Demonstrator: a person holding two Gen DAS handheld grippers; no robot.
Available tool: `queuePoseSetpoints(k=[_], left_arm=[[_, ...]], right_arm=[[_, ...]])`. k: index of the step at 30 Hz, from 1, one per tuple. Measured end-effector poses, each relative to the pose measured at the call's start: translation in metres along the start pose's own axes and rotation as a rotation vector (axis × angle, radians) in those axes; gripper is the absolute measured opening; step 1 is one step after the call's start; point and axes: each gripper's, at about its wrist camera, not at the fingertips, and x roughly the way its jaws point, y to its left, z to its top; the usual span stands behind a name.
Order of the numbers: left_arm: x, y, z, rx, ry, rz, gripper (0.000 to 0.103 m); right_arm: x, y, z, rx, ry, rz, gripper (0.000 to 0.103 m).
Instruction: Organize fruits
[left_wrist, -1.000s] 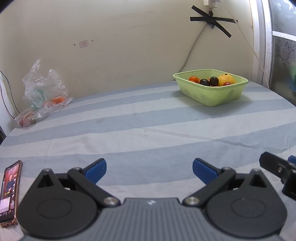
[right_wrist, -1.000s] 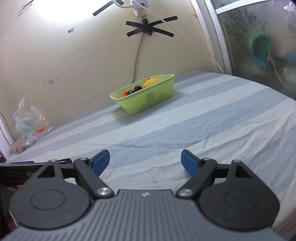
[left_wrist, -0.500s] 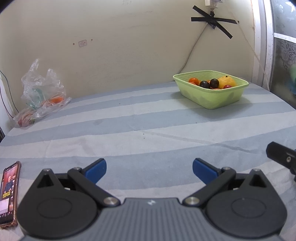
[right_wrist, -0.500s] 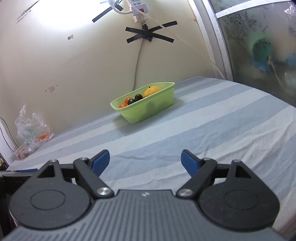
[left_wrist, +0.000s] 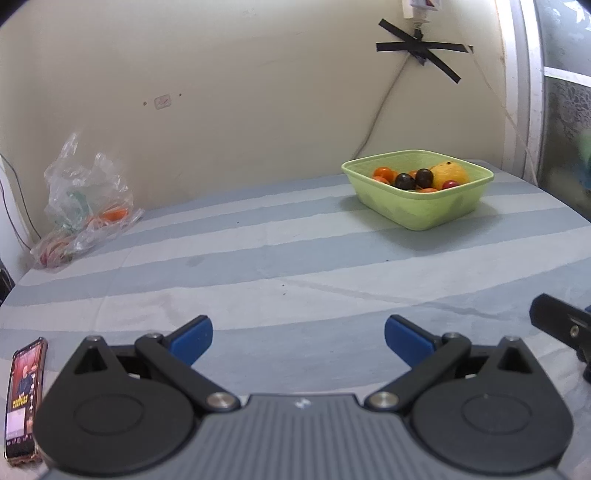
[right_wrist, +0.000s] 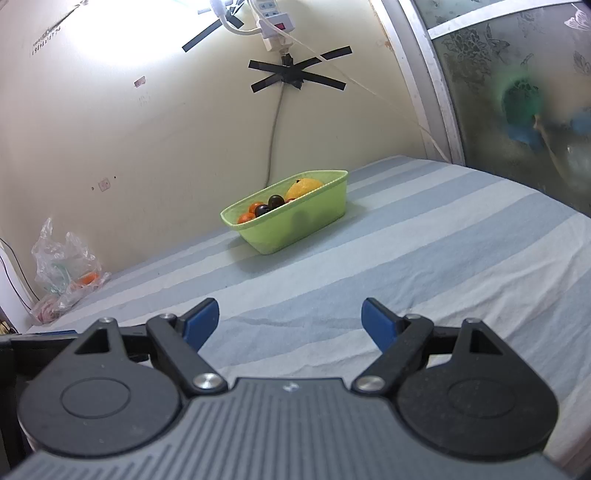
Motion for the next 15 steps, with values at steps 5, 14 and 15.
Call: queuePoseSetpoints(k=[5, 14, 15], left_arm=[[-0.003, -0.004, 0.002, 0.010, -0.012, 0.004, 0.103], [-0.015, -0.005, 0.009, 0.033, -0.073, 0.023, 0.103], [-0.016, -0.006, 0.010, 0.039, -0.073, 0.019, 0.103]], right_arm=[[-0.002, 0.000, 0.000, 0.003, -0.005, -0.001, 0.086], [-0.005, 0.002, 0.005, -0.009, -0.017, 0.000, 0.086], [-0.005, 0.003, 0.006, -0.012, -0.022, 0.001, 0.086]])
